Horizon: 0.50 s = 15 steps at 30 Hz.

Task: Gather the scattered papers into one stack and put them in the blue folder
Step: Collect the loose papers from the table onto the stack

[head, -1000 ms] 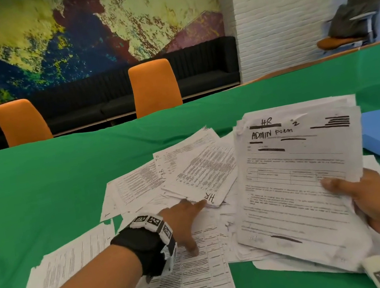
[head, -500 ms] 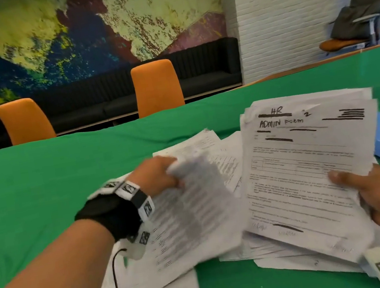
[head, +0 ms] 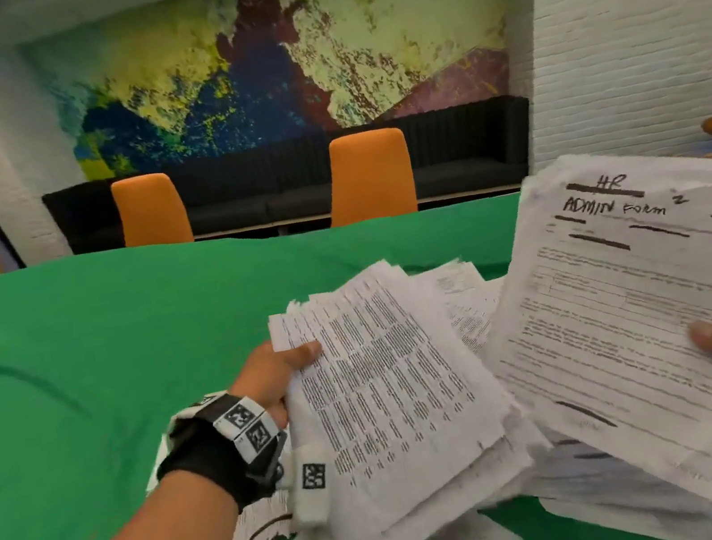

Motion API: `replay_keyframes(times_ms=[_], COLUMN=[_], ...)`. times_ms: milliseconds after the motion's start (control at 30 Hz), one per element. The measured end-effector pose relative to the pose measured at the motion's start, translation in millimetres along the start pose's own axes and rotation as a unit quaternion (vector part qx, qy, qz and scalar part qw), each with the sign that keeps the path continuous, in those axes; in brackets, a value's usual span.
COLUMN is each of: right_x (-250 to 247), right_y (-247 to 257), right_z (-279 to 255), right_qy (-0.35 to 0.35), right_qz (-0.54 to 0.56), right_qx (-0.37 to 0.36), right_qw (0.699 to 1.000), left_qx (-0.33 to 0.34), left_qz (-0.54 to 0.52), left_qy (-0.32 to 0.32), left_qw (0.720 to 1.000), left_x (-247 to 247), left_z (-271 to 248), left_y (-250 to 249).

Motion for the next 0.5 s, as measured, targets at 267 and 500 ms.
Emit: replay_keyframes(times_ms=[267,500], right_x=[23.5,120.6], right_y=[-9.5,-65.9], right_z=[10.0,-1.1], right_qy=[0.078,0.210], right_qz=[0.037,0.000], right_qx=[0.025,0.163], right_qw=[0.996,0.964], left_qx=[-0.076,-0.051], left_qz=[0.017,-0.100], left_qy=[-0.005,0.020], left_qw=[0.997,0.994], left_x=[-15.6,-6.7], left_z=[11.0,-8.6], left_y=[78.7,79.7])
Point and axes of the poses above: each hand's wrist, its own z-axis towards the middle knuckle, its own x-axis out of the palm, y = z × x, the point moved 2 cm from there along z, towards the middle knuckle, and after that the axes turned 13 degrees about y, right-handed, at the moved point
